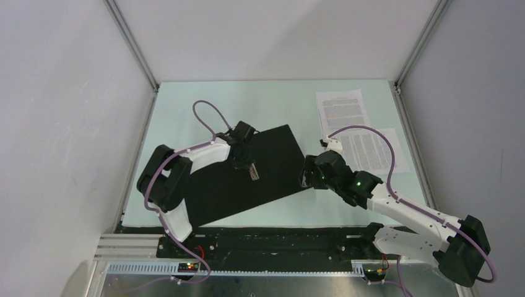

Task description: Put the files into the folder

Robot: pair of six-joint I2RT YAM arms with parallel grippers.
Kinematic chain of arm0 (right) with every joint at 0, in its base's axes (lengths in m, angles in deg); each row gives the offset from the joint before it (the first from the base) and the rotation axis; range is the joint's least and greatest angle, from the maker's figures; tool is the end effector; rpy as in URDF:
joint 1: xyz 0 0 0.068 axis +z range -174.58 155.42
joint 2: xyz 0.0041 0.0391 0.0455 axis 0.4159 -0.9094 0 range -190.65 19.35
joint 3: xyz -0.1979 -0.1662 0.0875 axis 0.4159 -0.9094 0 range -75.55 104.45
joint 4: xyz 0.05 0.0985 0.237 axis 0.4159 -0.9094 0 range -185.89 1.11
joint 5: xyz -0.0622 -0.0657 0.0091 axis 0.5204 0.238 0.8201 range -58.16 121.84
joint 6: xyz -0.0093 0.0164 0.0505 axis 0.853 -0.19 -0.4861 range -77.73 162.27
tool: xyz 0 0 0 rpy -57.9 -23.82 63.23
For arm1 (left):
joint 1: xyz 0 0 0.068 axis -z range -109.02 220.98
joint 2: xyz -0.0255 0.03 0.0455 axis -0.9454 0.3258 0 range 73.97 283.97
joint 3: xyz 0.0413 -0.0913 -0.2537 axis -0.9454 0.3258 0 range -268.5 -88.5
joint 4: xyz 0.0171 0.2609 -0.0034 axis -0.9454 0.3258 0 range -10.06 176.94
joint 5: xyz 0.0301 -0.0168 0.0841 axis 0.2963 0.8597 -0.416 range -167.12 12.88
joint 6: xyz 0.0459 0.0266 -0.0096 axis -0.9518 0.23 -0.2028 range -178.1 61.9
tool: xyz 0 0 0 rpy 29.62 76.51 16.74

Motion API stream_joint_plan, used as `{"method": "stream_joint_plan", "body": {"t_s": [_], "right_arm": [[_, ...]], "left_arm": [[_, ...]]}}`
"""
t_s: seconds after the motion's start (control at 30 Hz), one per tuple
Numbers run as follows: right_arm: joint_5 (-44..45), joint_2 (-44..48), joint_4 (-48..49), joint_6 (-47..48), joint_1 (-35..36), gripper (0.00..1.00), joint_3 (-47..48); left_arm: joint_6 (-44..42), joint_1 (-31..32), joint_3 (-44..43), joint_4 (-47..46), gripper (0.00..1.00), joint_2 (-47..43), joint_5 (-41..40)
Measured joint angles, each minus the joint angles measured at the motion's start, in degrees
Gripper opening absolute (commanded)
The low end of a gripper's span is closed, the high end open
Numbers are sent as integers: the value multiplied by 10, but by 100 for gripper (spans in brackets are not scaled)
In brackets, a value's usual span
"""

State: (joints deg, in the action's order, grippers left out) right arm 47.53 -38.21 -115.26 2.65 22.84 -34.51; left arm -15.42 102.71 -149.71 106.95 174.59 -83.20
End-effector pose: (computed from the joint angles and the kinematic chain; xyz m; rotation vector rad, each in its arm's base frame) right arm 0.1491 0.1479 0.2506 -0.0188 2.3303 0.4659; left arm 0.2911 -0.1755 0.1635 -0.2920 2.7260 -0.2298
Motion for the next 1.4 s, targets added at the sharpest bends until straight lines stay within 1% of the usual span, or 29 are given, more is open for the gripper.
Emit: {"method": "stream_joint_plan", "body": {"t_s": [0.23, 0.3, 0.37, 0.4, 0.43, 0.47, 0.5, 0.53, 0.6, 0.63, 0.7, 0.73, 0.77, 0.87, 0.9, 0.93, 1.0, 1.03, 1.1, 1.27, 1.33, 1.37, 1.4], "right_arm": [[3, -6, -8, -14, 14, 71, 0], [5, -17, -7, -19, 19, 71, 0], [6, -35, -4, -25, 24, 71, 0], [6, -44, -1, -28, 27, 71, 0], [5, -57, 4, -33, 31, 71, 0], [5, -66, 8, -36, 33, 71, 0], [4, -77, 14, -40, 37, 71, 0], [3, -89, 18, -46, 41, 71, 1], [2, -118, 19, -55, 52, 71, 7], [3, -137, 16, -60, 60, 70, 16], [2, -178, 10, -69, 77, 70, 44], [1, -201, 9, -72, 86, 69, 63], [0, -222, 10, -76, 95, 68, 82], [-2, -271, 14, -85, 118, 65, 133], [-2, -289, 15, -88, 125, 64, 150], [-2, -312, 17, -91, 130, 64, 172], [-1, -332, 18, -95, 139, 64, 189], [-1, -346, 19, -97, 143, 63, 200], [2, -357, 20, -99, 145, 63, 205], [12, -355, 14, -96, 126, 63, 204], [12, -346, 18, -92, 110, 64, 197], [10, -336, 21, -89, 101, 63, 188], [7, -324, 23, -86, 89, 63, 177]], "left_arm": [[-47, 18, 43, -7, 1, -37, 24], [-52, 21, 55, -5, 3, -48, 31], [-53, 23, 66, -3, 10, -59, 36], [-54, 23, 71, -1, 23, -64, 39], [-55, 23, 74, 2, 32, -70, 41], [-58, 23, 78, 4, 48, -76, 42], [-56, 23, 83, 7, 57, -85, 45], [-59, 23, 87, 9, 71, -95, 47], [-56, 23, 94, 12, 80, -127, 49], [-52, 21, 97, 12, 81, -142, 49], [-47, 15, 109, 9, 81, -182, 49], [-41, 9, 118, 7, 78, -205, 49], [-38, 2, 127, 5, 73, -226, 49], [-26, -33, 163, 2, 65, -277, 51], [-23, -47, 176, 1, 60, -288, 55], [-21, -60, 185, 1, 58, -294, 61], [-20, -78, 193, 3, 52, -291, 71], [-21, -84, 193, 3, 46, -285, 78], [-20, -86, 192, 0, 42, -275, 85], [-17, -78, 174, -5, 39, -221, 92], [-7, -65, 165, -10, 35, -199, 87], [-1, -55, 162, -14, 30, -191, 83], [6, -43, 159, -16, 27, -184, 77]]}}
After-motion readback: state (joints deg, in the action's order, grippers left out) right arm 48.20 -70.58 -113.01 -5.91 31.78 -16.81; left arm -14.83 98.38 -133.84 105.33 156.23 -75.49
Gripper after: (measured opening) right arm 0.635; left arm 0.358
